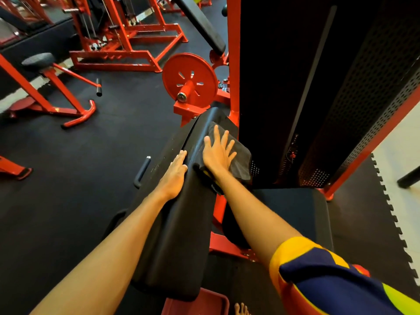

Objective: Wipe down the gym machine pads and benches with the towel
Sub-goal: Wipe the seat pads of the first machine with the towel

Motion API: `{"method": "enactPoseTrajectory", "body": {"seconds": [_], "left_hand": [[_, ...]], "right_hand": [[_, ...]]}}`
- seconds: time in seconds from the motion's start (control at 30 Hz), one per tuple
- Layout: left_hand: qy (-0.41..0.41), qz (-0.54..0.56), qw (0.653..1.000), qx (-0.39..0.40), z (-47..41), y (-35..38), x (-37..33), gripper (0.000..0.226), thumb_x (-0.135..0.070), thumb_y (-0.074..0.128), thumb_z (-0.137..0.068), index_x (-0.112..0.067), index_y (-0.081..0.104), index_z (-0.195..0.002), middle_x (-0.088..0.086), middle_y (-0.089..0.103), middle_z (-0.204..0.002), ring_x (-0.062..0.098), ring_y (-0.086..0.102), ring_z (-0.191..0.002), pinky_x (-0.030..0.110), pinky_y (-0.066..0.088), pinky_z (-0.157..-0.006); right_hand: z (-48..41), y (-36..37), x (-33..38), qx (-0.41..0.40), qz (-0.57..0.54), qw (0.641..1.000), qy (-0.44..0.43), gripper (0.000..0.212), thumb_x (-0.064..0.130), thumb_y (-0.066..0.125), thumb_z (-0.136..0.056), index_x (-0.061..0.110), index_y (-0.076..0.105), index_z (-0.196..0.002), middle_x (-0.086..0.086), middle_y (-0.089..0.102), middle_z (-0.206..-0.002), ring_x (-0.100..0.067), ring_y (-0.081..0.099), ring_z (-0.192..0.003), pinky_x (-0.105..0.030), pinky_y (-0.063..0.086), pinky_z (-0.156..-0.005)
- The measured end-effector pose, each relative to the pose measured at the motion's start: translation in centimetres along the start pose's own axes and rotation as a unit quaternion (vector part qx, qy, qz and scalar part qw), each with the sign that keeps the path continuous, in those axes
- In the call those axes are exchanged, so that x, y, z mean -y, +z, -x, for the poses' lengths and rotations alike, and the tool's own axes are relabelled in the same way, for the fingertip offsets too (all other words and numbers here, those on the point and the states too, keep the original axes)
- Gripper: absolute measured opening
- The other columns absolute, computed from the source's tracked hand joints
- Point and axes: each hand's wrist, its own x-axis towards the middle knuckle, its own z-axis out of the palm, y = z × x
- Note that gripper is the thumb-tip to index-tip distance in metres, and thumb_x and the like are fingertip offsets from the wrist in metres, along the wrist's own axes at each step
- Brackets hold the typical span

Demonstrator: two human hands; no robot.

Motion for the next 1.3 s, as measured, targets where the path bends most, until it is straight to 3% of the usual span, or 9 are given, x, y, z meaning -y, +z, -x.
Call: {"method": "enactPoseTrajectory", "body": {"seconds": [0.1, 0.17, 0.33, 0.47, 0.7, 0.83, 0.97, 1.07, 1.3], "left_hand": [[0.007, 0.011, 1.0, -0.009, -0.4, 0.0, 0.1, 0.055, -0.01, 0.027, -0.11, -0.016, 0.012, -0.163, 0.0, 0.007, -0.171, 0.009, 0.004, -0.156, 0.037, 0.002, -0.129], [0.005, 0.007, 1.0, -0.004, -0.8, -0.2, 0.4, 0.055, -0.011, 0.027, -0.11, -0.017, 0.011, -0.163, 0.0, 0.007, -0.171, 0.008, 0.004, -0.156, 0.035, 0.0, -0.129], [0.005, -0.007, 1.0, 0.007, -0.8, 0.0, 0.4, 0.056, -0.013, 0.025, -0.11, -0.019, 0.009, -0.164, -0.005, 0.003, -0.171, -0.004, -0.002, -0.148, 0.023, -0.007, -0.123], [-0.008, -0.016, 1.0, 0.012, -1.6, 0.1, 0.0, 0.057, -0.011, 0.024, -0.109, -0.02, 0.008, -0.164, -0.006, 0.001, -0.171, -0.007, -0.004, -0.141, 0.018, -0.009, -0.116], [-0.032, 0.003, 0.999, 0.005, -5.9, 0.1, -1.6, 0.058, -0.011, 0.027, -0.108, -0.015, 0.01, -0.163, 0.001, 0.002, -0.171, 0.019, -0.004, -0.157, 0.031, -0.007, -0.124], [-0.05, 0.011, 0.999, 0.016, -7.9, 0.0, -3.2, 0.058, -0.018, 0.026, -0.108, -0.021, 0.008, -0.164, -0.005, 0.0, -0.171, 0.02, -0.007, -0.157, 0.039, -0.004, -0.126], [-0.053, 0.012, 0.999, 0.004, -9.5, 0.1, -3.7, 0.06, -0.02, 0.027, -0.106, -0.025, 0.012, -0.164, -0.006, 0.006, -0.171, 0.016, 0.0, -0.157, 0.041, 0.001, -0.128], [-0.046, 0.014, 0.999, 0.0, -9.6, 0.2, -3.6, 0.058, -0.021, 0.026, -0.108, -0.026, 0.013, -0.164, -0.007, 0.008, -0.171, 0.016, 0.002, -0.158, 0.042, 0.003, -0.128], [-0.012, 0.021, 1.0, -0.007, -10.0, 0.5, -3.1, 0.06, -0.022, 0.027, -0.104, -0.015, 0.013, -0.163, 0.004, 0.011, -0.171, 0.015, 0.005, -0.157, 0.037, 0.0, -0.129]], "right_hand": [[4.5, 0.6, -2.1, 0.019, 0.033, 0.984, -0.174, 0.059, 0.051, 0.036, -0.108, 0.047, 0.014, -0.162, 0.011, -0.008, -0.173, -0.023, -0.015, -0.159, -0.051, -0.013, -0.123], [6.1, 0.7, -4.2, 0.027, 0.034, 0.976, -0.215, 0.06, 0.054, 0.04, -0.107, 0.048, 0.016, -0.162, 0.013, -0.006, -0.173, -0.018, -0.015, -0.159, -0.045, -0.014, -0.123], [-0.4, -0.8, -4.9, -0.005, 0.007, 0.997, -0.081, 0.063, 0.058, 0.041, -0.105, 0.047, 0.015, -0.162, 0.007, -0.001, -0.174, -0.026, -0.006, -0.16, -0.055, -0.003, -0.127], [-6.4, -2.0, -0.7, 0.009, -0.011, 0.999, 0.049, 0.062, 0.058, 0.028, -0.108, 0.045, 0.005, -0.163, 0.005, -0.01, -0.173, -0.031, -0.012, -0.159, -0.061, -0.008, -0.125], [-1.9, -1.3, -4.5, 0.039, 0.08, 0.962, -0.257, 0.061, 0.056, 0.038, -0.105, 0.046, 0.018, -0.162, 0.011, -0.001, -0.173, -0.025, -0.009, -0.16, -0.055, -0.007, -0.124], [-4.1, -1.6, -7.6, 0.022, 0.033, 0.991, -0.128, 0.069, 0.06, 0.042, -0.104, 0.044, 0.011, -0.163, 0.007, -0.004, -0.174, -0.025, -0.009, -0.159, -0.053, -0.001, -0.128], [-9.9, -3.0, -4.1, 0.016, -0.002, 1.0, 0.008, 0.064, 0.062, 0.033, -0.106, 0.049, 0.006, -0.162, 0.005, -0.005, -0.174, -0.029, -0.009, -0.159, -0.054, -0.002, -0.128], [-11.6, -2.9, -0.8, 0.014, -0.001, 0.999, 0.045, 0.062, 0.059, 0.027, -0.107, 0.046, 0.004, -0.163, 0.004, -0.006, -0.174, -0.032, -0.01, -0.159, -0.061, -0.007, -0.125], [-6.7, -1.2, -2.4, 0.019, 0.087, 0.966, -0.242, 0.056, 0.055, 0.039, -0.106, 0.047, 0.024, -0.16, 0.011, 0.001, -0.173, -0.022, -0.012, -0.159, -0.055, -0.012, -0.123]]}}
